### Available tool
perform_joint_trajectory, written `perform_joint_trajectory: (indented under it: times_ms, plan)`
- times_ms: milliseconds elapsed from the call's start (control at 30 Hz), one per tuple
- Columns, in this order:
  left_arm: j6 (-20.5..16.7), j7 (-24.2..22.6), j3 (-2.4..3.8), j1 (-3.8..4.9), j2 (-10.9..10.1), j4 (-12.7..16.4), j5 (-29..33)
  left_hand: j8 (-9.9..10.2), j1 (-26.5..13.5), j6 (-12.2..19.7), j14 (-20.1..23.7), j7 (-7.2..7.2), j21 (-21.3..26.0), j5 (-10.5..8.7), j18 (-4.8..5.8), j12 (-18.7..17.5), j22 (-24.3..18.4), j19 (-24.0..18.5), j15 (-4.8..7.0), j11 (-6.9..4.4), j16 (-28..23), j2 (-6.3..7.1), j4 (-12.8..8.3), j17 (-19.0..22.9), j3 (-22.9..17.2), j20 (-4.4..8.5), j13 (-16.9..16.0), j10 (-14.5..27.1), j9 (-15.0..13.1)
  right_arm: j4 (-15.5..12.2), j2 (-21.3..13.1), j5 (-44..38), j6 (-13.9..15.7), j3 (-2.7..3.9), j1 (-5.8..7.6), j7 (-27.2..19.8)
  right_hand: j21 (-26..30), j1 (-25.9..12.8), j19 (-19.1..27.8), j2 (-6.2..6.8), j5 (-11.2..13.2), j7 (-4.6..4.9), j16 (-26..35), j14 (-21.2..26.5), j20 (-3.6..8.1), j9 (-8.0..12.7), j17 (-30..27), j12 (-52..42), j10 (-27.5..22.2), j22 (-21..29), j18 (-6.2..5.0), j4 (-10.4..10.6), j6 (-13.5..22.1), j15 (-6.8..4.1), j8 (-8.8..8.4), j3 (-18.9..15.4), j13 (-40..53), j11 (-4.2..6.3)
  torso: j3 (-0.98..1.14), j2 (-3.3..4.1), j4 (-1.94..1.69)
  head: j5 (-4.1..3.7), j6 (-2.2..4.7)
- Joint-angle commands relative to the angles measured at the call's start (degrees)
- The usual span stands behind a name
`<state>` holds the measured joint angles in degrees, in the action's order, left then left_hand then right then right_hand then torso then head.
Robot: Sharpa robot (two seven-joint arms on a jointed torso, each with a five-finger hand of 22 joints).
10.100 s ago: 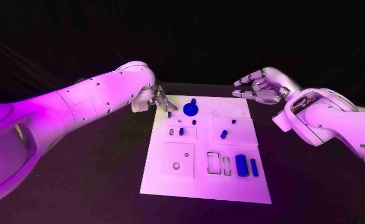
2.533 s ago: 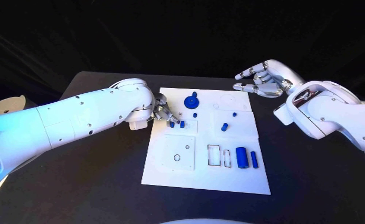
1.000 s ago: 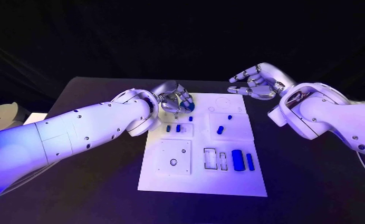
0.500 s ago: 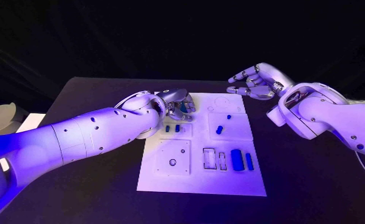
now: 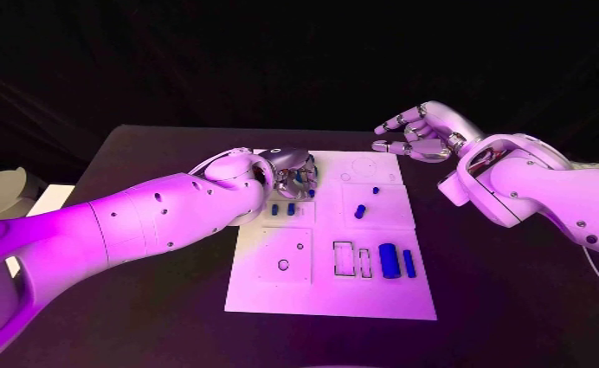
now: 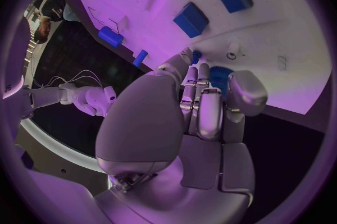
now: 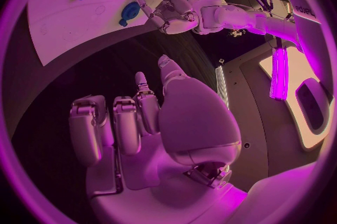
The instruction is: Assemble the parts on the task board
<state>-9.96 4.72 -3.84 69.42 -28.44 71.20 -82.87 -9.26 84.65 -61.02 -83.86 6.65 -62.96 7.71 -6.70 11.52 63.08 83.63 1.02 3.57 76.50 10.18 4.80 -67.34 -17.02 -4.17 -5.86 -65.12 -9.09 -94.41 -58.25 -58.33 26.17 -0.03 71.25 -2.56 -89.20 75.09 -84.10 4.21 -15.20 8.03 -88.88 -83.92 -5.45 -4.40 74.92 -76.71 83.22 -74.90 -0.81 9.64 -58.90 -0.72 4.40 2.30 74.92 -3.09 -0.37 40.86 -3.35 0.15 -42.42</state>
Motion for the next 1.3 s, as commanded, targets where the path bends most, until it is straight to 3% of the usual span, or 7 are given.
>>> perform_joint_trajectory:
  times_ms: [33,667,1300]
  plan:
    - [2.91,1.49,0.04,0.00,0.29,-0.11,-1.51,0.37,-0.15,-0.53,-2.53,0.14,-0.27,0.00,0.76,-0.30,0.18,0.57,0.38,-0.01,0.28,-0.63,-0.01,0.07,-0.45,-0.04,0.19,-0.41,0.11,-0.11,0.01,-0.20,-0.69,0.01,-0.04,-0.50,0.20,0.16,-4.85,-0.46,-0.23,-0.11,0.32,-5.51,0.34,0.04,12.78,0.25,-0.23,-13.38,0.36,-0.06,-0.35,-0.32,-0.33,-0.30,6.52,0.02,-0.01,-0.01,-0.02,-0.06,-0.06]
    - [3.34,2.56,0.05,-0.01,1.78,-2.03,-2.38,1.46,-0.71,-0.75,-2.45,0.37,-1.46,-0.07,0.99,-1.24,1.48,0.80,0.38,-0.01,0.51,-0.86,-0.08,0.59,-2.07,0.04,0.98,-1.65,0.89,-0.23,0.11,-0.15,-0.76,0.01,-0.04,-0.52,0.18,0.22,-4.87,-0.55,-0.32,-0.11,0.31,-5.52,0.34,0.04,12.80,0.18,-0.20,-13.40,0.37,-0.03,-0.36,-0.32,-0.32,-0.36,6.55,0.03,0.03,0.00,-0.06,-0.01,0.01]
    - [5.40,2.80,0.05,-0.01,2.15,-2.15,-1.65,1.76,-0.91,-1.17,-2.38,0.20,-2.08,-0.09,1.10,-1.73,2.15,0.92,0.44,-0.10,0.51,-0.73,-0.27,1.01,-2.69,0.08,1.31,-1.96,1.14,-0.11,0.33,-0.15,-0.87,0.01,-0.04,-0.58,0.18,0.22,-4.87,-0.55,-0.32,-0.11,0.31,-5.52,0.34,0.04,12.80,0.18,-0.20,-13.40,0.37,-0.03,-0.36,-0.32,-0.32,-0.36,6.55,0.03,0.02,-0.03,-0.06,-0.02,-0.05]
